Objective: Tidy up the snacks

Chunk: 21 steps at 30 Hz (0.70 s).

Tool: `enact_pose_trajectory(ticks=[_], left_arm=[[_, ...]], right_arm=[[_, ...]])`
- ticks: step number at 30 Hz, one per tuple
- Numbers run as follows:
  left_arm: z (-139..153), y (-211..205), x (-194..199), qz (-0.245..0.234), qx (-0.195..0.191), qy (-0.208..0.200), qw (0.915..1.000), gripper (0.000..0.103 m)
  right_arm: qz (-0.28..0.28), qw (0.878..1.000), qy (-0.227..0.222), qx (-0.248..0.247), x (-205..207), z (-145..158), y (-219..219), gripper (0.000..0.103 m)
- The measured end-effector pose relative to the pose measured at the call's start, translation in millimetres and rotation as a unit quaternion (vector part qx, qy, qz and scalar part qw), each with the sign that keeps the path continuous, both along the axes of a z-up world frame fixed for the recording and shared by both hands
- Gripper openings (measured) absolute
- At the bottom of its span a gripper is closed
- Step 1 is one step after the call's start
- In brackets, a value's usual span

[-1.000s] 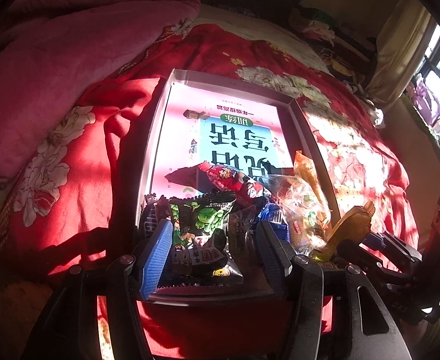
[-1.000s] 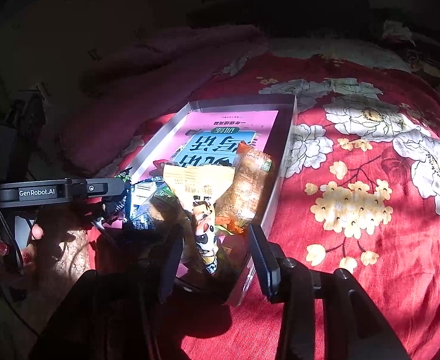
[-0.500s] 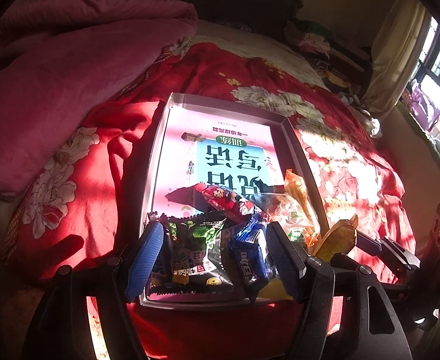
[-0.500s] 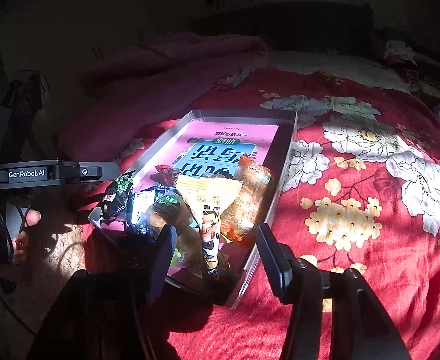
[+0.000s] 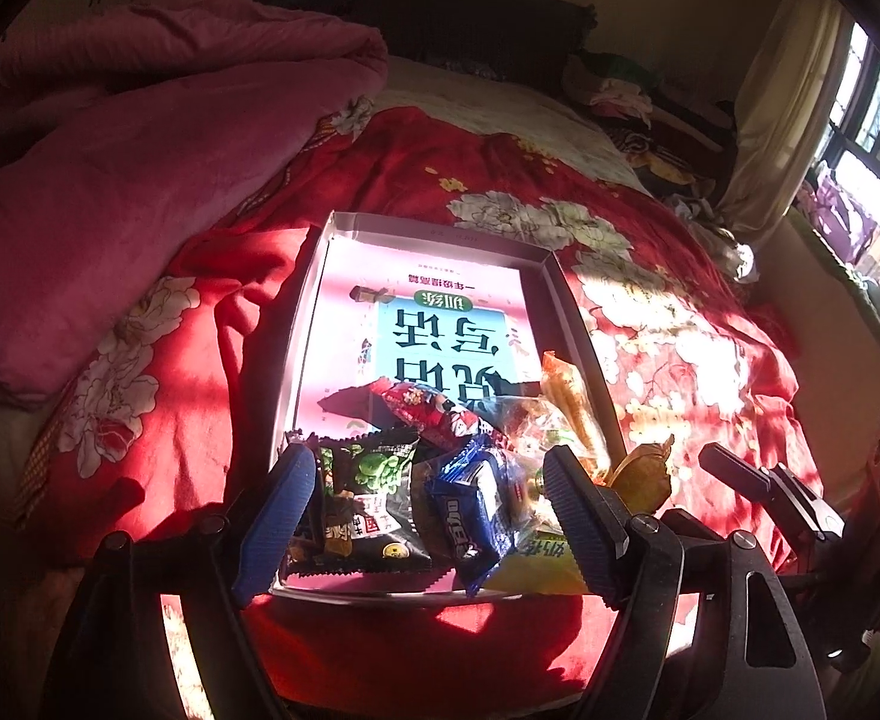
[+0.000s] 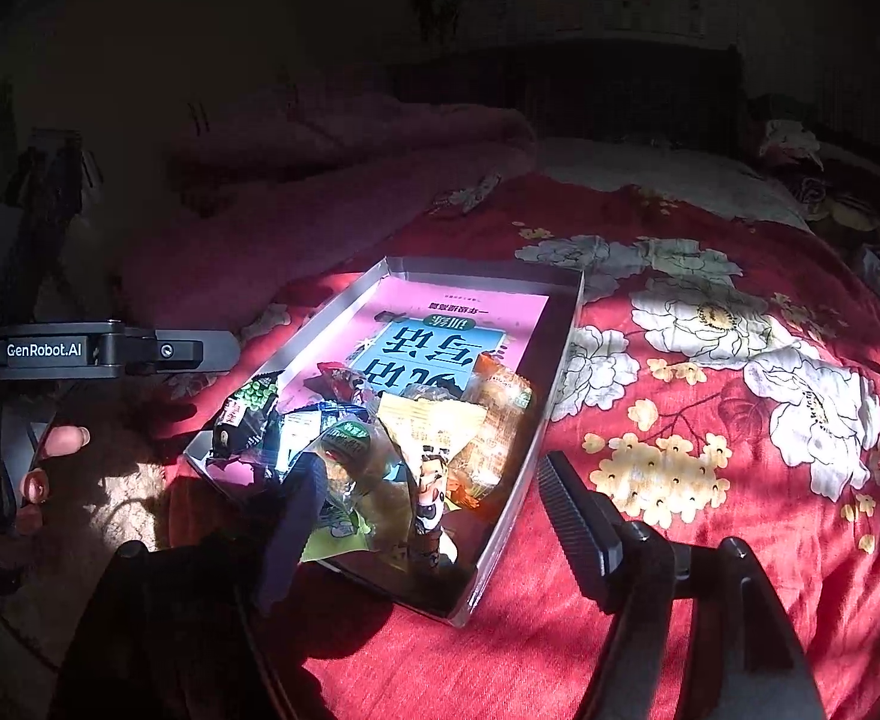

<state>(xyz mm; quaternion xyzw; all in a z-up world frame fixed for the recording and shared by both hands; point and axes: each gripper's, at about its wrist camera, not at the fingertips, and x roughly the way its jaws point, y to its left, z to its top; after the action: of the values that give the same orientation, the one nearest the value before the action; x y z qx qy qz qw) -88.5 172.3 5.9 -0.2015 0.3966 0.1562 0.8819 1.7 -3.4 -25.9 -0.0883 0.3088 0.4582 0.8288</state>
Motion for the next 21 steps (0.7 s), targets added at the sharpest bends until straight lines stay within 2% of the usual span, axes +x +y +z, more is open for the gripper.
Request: enact_pose_trajectory(ticks=[7, 10, 17, 21], left_arm=[[6.9, -18.3, -7.8, -0.011, 0.000, 0.004, 0.9999, 0.080], [5.7, -30.4, -15.3, -0.009, 0.006, 0.018, 0.9998, 0.080], [-3.3, -57.3, -38.5, -0.016, 0.007, 0.045, 0.9988, 0.080], [3.7, -62.1, -44.7, -0.009, 0.018, 0.043, 0.9989, 0.080]], right_arm=[[-0.007, 1.000, -0.023, 0.008, -11.7, 18.4, -7.7, 0.084], [-0.007, 1.000, -0.018, 0.013, -17.2, 27.4, -15.6, 0.090], [-0.020, 1.000, -0.005, 0.000, -31.9, 38.0, -38.0, 0.096], [-0.029, 0.999, 0.012, -0.001, -38.9, 38.5, -50.8, 0.098]])
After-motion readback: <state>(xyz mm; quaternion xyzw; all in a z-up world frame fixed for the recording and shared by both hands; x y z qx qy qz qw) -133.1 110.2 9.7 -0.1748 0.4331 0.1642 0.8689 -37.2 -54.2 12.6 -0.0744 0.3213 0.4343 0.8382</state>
